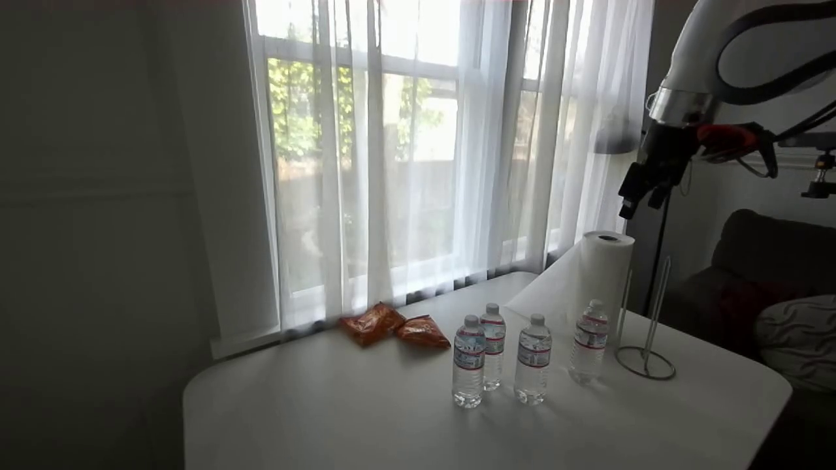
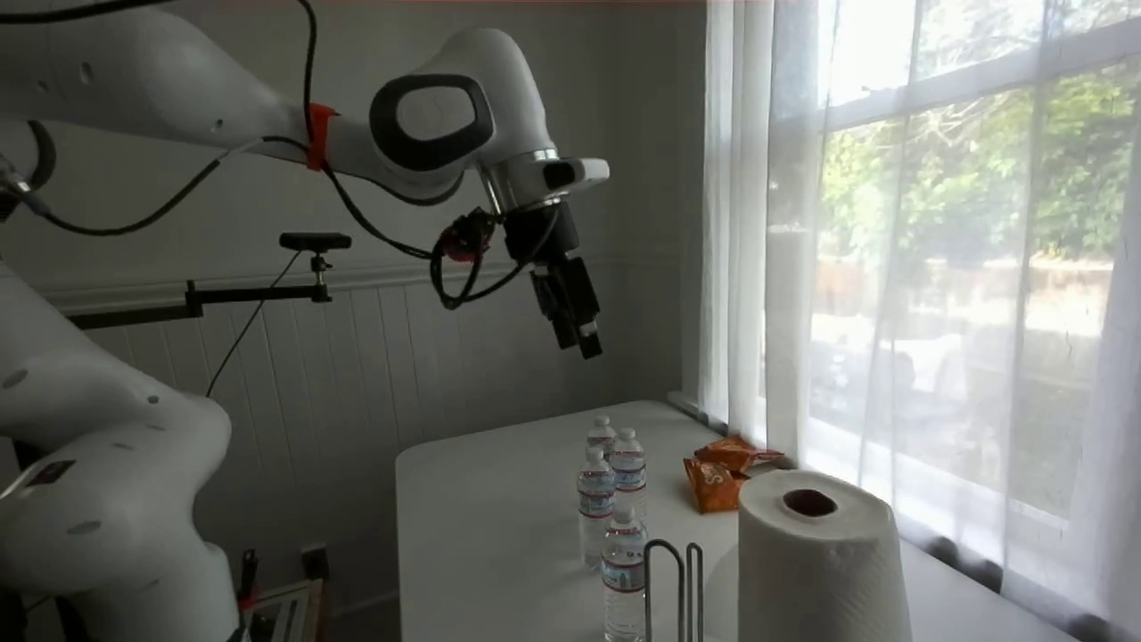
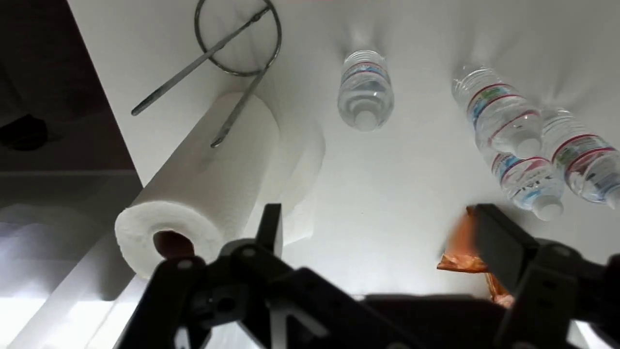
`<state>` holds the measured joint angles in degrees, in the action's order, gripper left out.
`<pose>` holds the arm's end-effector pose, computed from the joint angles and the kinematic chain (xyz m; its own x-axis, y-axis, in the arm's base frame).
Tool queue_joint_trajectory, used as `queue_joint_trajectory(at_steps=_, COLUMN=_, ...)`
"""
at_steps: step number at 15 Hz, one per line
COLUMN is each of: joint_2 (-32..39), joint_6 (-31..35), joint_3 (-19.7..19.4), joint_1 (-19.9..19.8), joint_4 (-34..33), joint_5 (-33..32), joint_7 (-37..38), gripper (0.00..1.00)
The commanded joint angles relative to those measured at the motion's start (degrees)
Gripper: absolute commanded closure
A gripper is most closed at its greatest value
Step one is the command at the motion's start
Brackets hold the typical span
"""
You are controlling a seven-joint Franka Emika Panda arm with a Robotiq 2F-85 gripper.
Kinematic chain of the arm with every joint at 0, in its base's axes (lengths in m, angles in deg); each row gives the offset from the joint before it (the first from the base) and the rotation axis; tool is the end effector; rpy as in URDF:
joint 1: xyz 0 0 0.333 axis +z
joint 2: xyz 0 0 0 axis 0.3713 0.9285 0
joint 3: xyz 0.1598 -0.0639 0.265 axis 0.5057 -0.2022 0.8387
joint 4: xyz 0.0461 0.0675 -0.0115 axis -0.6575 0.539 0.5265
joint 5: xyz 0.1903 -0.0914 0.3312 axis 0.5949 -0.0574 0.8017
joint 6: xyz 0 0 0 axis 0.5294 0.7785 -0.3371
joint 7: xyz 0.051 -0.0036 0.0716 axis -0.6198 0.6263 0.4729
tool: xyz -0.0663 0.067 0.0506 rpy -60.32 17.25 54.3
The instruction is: Put the paper towel roll on the silver stand.
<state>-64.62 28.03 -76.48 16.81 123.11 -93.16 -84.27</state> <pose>0.4067 -0.0556 0.5700 0.9613 -0.0844 0.2624 -0.1225 -0.9836 0.1322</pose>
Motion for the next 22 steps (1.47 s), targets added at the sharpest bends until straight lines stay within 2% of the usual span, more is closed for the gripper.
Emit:
queue_joint_trajectory(at_steps=1, joint_2=2.87, joint_6=1.14, joint_3=-3.18, joint_1=-1.58, joint_4=-2.84, joint_5=-0.39, joint_7=-2.45, gripper=0.0)
queue_joint_trajectory(at_steps=2, joint_2=3.44, joint_6=0.64, joint_3=-3.41, joint_1=-2.61, joint_4=-3.51, joint_5=0.23, joint_7=0.36, gripper=0.0)
queue_joint_trajectory(at_steps=3, joint_2=2.03, joint_6=0.63, joint_3=-2.59, joint_1=-1.43, joint_4=-1.63, joint_5=0.02, joint_7=-1.06, gripper=0.0)
queue_joint_trajectory(at_steps=8, joint_2=3.19, joint_6=0.62, joint_3=-3.54, joint_1=-2.58, joint_4=-2.94, joint_5=0.03, joint_7=-0.5, gripper=0.0)
queue_joint_trajectory(at_steps=12, joint_2=7.78, joint_6=0.48, joint_3=-6.34, joint_1=-4.67, joint_4=-4.44, joint_5=0.08, joint_7=-1.01, gripper=0.0)
queue_joint_trajectory(at_steps=16, joint_2=12.44, joint_6=2.7, joint_3=-9.35, joint_1=-6.39, joint_4=-5.97, joint_5=0.69, joint_7=-1.4, gripper=0.0)
queue_joint_trajectory(at_steps=22, joint_2=19.53, joint_6=9.54, joint_3=-12.33, joint_1=-8.29, joint_4=-10.27, joint_5=1.68, joint_7=-0.29, gripper=0.0)
